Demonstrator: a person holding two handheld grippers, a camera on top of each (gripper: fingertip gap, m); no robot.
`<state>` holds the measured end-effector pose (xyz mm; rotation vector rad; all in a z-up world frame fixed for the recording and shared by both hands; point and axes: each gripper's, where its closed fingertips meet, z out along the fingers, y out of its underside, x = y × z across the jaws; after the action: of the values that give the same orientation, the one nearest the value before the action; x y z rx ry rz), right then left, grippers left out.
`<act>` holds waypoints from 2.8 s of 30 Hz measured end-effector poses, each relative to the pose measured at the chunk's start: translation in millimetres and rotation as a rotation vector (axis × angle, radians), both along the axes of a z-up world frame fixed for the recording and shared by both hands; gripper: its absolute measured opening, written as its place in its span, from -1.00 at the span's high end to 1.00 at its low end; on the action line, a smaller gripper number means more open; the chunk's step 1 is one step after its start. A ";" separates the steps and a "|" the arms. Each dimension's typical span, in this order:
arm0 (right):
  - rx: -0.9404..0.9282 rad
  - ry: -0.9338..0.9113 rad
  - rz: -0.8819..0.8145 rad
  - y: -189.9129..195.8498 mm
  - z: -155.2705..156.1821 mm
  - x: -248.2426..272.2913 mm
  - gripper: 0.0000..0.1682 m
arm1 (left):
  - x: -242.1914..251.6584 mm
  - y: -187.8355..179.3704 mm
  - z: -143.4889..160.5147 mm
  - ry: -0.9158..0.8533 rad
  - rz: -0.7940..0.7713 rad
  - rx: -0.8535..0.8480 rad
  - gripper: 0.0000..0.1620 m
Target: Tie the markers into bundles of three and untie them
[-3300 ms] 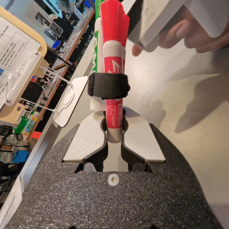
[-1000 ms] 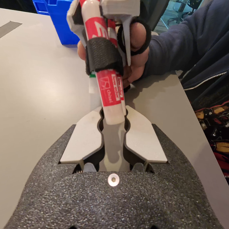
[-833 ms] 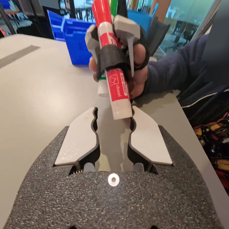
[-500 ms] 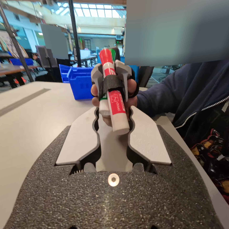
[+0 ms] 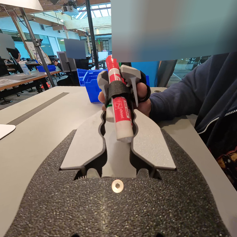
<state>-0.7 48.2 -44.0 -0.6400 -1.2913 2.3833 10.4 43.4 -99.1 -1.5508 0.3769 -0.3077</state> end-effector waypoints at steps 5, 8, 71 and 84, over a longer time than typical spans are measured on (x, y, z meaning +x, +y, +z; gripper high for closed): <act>-0.019 -0.032 0.020 -1.6 -2.3 -3.8 0.70 | -2.6 -2.7 4.5 -0.091 -0.040 0.003 0.58; -0.024 -0.046 0.017 -2.2 -3.0 -6.7 0.70 | -3.7 -2.6 4.4 -0.123 -0.048 0.001 0.58; -0.100 -0.770 0.308 -17.3 -59.1 6.3 0.48 | 75.6 -17.5 -28.6 -1.125 -0.267 -0.466 0.62; -0.094 -0.642 0.275 -22.5 -40.9 42.8 0.35 | 109.8 -33.9 -23.1 -1.048 -0.244 -0.439 0.63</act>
<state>42.1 25.7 -84.9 -1.4234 -1.5992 2.5683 120.1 9.5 -122.2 -1.5347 -0.3590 -1.3842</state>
